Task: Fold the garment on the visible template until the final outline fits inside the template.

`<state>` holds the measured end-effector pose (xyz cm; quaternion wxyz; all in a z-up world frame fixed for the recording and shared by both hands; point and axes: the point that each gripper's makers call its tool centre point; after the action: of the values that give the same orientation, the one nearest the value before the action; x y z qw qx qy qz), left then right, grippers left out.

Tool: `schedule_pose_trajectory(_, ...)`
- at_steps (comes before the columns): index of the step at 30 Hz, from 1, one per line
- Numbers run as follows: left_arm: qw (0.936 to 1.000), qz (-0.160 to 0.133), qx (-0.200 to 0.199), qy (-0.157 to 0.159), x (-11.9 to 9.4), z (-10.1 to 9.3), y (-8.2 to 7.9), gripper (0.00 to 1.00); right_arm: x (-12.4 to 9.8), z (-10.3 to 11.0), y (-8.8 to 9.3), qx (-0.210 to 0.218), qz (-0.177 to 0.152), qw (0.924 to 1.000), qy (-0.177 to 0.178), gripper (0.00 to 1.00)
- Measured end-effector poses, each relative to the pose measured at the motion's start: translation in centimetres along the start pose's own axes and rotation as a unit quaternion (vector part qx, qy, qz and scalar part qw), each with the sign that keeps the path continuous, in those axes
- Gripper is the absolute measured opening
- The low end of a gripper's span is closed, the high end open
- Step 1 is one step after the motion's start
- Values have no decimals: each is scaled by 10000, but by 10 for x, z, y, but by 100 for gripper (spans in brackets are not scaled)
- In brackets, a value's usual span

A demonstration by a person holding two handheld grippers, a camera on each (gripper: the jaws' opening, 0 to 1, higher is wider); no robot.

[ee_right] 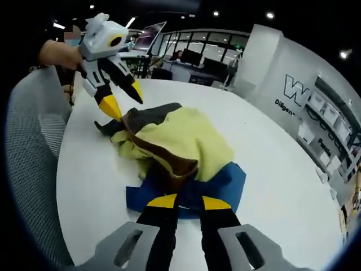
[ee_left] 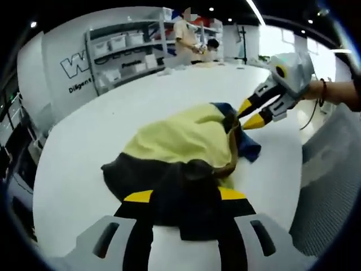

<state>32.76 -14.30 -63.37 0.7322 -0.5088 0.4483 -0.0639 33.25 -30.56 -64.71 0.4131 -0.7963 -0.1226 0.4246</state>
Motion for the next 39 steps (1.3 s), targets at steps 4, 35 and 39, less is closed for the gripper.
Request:
schedule_pose_trajectory(4, 9998, 175, -102, 70, 6, -3, 6, 32, 4, 0, 1, -138, 44, 9999, -1, 3)
schedule_pose_trajectory(35, 9984, 297, -471, -113, -3, 7, 7, 0, -21, -24, -21, 803, -358, 9958, 264, 0)
schedule_pose_trajectory(39, 9985, 295, -450, -132, -9, 9, 3, 0, -29, -30, -29, 855, -451, 9947, 357, 0)
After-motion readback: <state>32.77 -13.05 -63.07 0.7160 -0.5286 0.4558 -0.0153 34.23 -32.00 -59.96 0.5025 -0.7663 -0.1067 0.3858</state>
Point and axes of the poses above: the point that each gripper's makers call its tool centre point, and the gripper's own axes: x roughly forward along the fingers, z roughly to its left, y roughly out of its underside, and after that the axes turned 2 degrees about -z, right-handed
